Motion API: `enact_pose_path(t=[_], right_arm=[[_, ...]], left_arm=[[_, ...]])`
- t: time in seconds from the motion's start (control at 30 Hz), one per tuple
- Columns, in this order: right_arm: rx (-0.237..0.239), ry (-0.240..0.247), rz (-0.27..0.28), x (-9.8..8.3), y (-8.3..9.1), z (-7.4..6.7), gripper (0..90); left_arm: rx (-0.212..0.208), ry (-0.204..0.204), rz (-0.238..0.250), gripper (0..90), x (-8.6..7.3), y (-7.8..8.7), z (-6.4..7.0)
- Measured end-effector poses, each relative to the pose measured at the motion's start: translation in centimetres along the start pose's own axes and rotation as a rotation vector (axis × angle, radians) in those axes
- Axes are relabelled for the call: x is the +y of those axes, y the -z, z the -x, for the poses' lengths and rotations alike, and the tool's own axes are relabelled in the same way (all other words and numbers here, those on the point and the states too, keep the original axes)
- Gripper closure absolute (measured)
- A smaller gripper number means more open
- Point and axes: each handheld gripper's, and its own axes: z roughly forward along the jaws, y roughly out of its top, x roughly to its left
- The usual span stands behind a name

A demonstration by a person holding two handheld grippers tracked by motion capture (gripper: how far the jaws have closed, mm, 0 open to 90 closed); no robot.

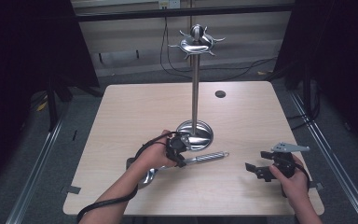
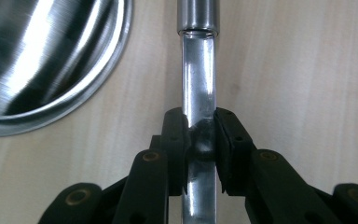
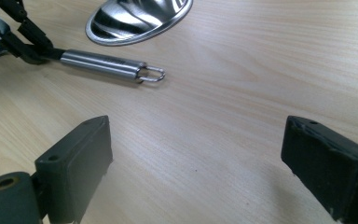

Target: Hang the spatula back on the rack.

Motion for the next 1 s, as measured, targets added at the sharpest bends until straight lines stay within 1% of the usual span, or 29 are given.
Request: enact_pose_path(t=[0.03, 0.07, 0.1, 0.13, 0.17, 0.2, 0.23, 0.27, 0.3, 0.33, 0.37, 0.4, 0.43, 0.5, 0.53, 0.57, 0.63, 0.7, 0.73, 0.77, 0.8, 0.83, 0.87, 0.9, 0.93, 0.97, 1.0], right_arm=[[0.0, 0.0, 0.0, 0.0, 0.0, 0.0, 8.5], [0.0, -0.007, 0.002, 0.0, 0.1, 0.1, 8.5], [0.0, -0.007, 0.002, 0.0, 0.1, 0.1, 8.5], [-0.001, -0.011, 0.004, 0.0, 0.1, 0.1, 8.5], [-0.002, -0.006, 0.006, 0.0, 0.1, 0.2, 8.5], [-0.003, -0.005, 0.007, 0.0, 0.2, 0.2, 8.5], [-0.003, -0.005, 0.006, 0.0, 0.2, 0.3, 8.5], [-0.003, -0.005, 0.006, 0.0, 0.2, 0.3, 8.5], [-0.006, -0.008, 0.006, 0.0, 0.2, 0.3, 8.5], [-0.001, -0.01, 0.008, 0.0, 0.2, 0.3, 8.5], [-0.001, -0.01, 0.008, 0.0, 0.2, 0.3, 8.5], [-0.003, -0.007, 0.008, 0.1, 0.2, 0.3, 8.5], [-0.006, -0.009, 0.007, 0.1, 0.2, 0.2, 8.5], [-0.005, -0.012, 0.013, 0.1, 0.2, 0.2, 8.5], [0.0, -0.013, 0.014, 0.2, 0.2, 0.1, 8.5], [-0.001, -0.013, 0.014, 0.2, 0.2, 0.1, 8.5], [0.0, -0.006, 0.014, 0.2, 0.1, -0.1, 8.5], [0.0, -0.005, 0.014, 0.3, 0.0, -0.2, 8.5], [0.0, -0.006, 0.019, 0.3, 0.1, -0.2, 8.5], [0.002, -0.013, 0.027, 0.3, 0.1, -0.1, 8.5], [0.002, -0.019, 0.027, 0.3, 0.2, -0.1, 8.5], [0.002, -0.019, 0.027, 0.3, 0.2, -0.1, 8.5], [0.003, -0.018, 0.025, 0.3, 0.2, 0.0, 8.5], [0.003, -0.018, 0.023, 0.3, 0.2, 0.0, 8.5], [0.002, -0.019, 0.026, 0.2, 0.1, 0.1, 8.5], [0.002, -0.019, 0.026, 0.2, 0.1, 0.1, 8.5], [0.006, -0.028, 0.028, 0.2, 0.1, 0.2, 8.5]], left_arm=[[0.0, 0.0, 0.0, 75.3, 0.0, 0.0, 0.0], [-0.006, 0.02, 0.014, 75.3, -0.1, 0.0, 0.1], [0.0, 0.014, 0.024, 75.3, -0.2, 0.1, 0.0], [-0.002, 0.053, 0.053, 75.3, -0.4, 0.2, 0.1], [-0.002, 0.053, 0.063, 75.3, -0.5, 0.5, 0.0], [-0.002, 0.059, 0.101, 75.3, -0.8, 1.1, -0.1], [-0.002, 0.059, 0.101, 75.3, -0.8, 1.1, -0.1], [0.0, 0.065, 0.124, 75.3, -1.0, 1.4, -0.1], [0.0, 0.075, 0.143, 75.3, -1.1, 1.7, 0.0], [0.01, 0.087, 0.173, 75.3, -1.2, 2.0, 0.1], [0.016, 0.07, 0.195, 75.3, -1.4, 2.4, 0.1], [0.015, 0.08, 0.221, 75.3, -1.5, 2.6, 0.3], [0.02, 0.076, 0.245, 75.3, -1.7, 2.9, 0.4], [0.008, 0.076, 0.273, 75.4, -1.8, 3.3, 0.5], [0.03, 0.079, 0.29, 75.4, -1.9, 3.3, 0.6], [0.023, 0.081, 0.297, 75.4, -2.0, 3.5, 0.7], [0.032, 0.071, 0.316, 75.4, -2.1, 3.7, 0.8], [0.032, 0.065, 0.326, 75.4, -2.2, 4.1, 1.0], [0.038, 0.075, 0.367, 75.5, -2.3, 4.0, 1.1], [0.029, 0.073, 0.37, 75.5, -2.4, 4.3, 1.1], [0.039, 0.077, 0.396, 75.5, -2.5, 4.4, 1.2], [0.036, 0.067, 0.406, 75.5, -2.6, 4.7, 1.2], [0.036, 0.078, 0.419, 75.5, -2.6, 4.9, 1.4], [0.038, 0.078, 0.449, 75.5, -2.7, 5.0, 1.4], [0.034, 0.084, 0.468, 75.4, -2.8, 5.2, 1.5], [0.039, 0.08, 0.471, 75.4, -2.9, 5.4, 1.5], [0.049, 0.077, 0.511, 75.5, -3.1, 5.7, 1.6]])
